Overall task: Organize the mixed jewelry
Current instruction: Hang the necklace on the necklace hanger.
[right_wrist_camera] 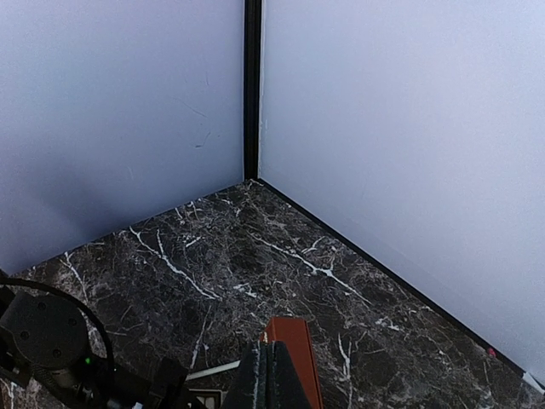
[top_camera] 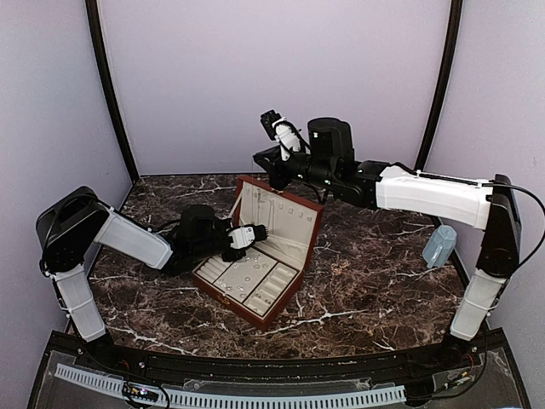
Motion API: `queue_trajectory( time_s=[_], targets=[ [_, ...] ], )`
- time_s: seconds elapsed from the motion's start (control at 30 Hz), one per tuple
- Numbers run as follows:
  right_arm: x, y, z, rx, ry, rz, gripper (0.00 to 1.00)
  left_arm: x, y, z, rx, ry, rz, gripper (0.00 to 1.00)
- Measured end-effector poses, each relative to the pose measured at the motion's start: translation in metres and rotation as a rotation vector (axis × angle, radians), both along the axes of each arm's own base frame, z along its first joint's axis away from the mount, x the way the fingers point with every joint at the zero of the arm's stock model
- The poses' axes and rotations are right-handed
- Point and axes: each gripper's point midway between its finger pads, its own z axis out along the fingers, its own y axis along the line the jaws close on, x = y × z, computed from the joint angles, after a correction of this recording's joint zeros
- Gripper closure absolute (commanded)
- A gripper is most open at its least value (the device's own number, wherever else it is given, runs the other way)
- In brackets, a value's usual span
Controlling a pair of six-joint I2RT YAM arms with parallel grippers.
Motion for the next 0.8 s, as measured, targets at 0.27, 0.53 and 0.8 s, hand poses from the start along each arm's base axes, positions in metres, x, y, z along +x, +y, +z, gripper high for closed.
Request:
queue_trajectory(
  time_s=[0.27, 0.53, 0.8],
  targets=[
    [0.003, 0.004, -0.023, -0.044, 0.033, 0.000, 1.00, 0.000, 0.000, 0.000, 0.001, -0.001, 0.001, 1.00],
    [-0.001, 0.007, -0.034, -0.090, 0.034, -0.002, 1.00, 0.000, 0.000, 0.000, 0.001, -0.001, 0.002, 1.00],
    [-0.005, 0.006, -0.046, -0.136, 0.040, -0.026, 1.00, 0.000, 0.001, 0.000, 0.002, -0.006, 0.001, 1.00]
  ],
)
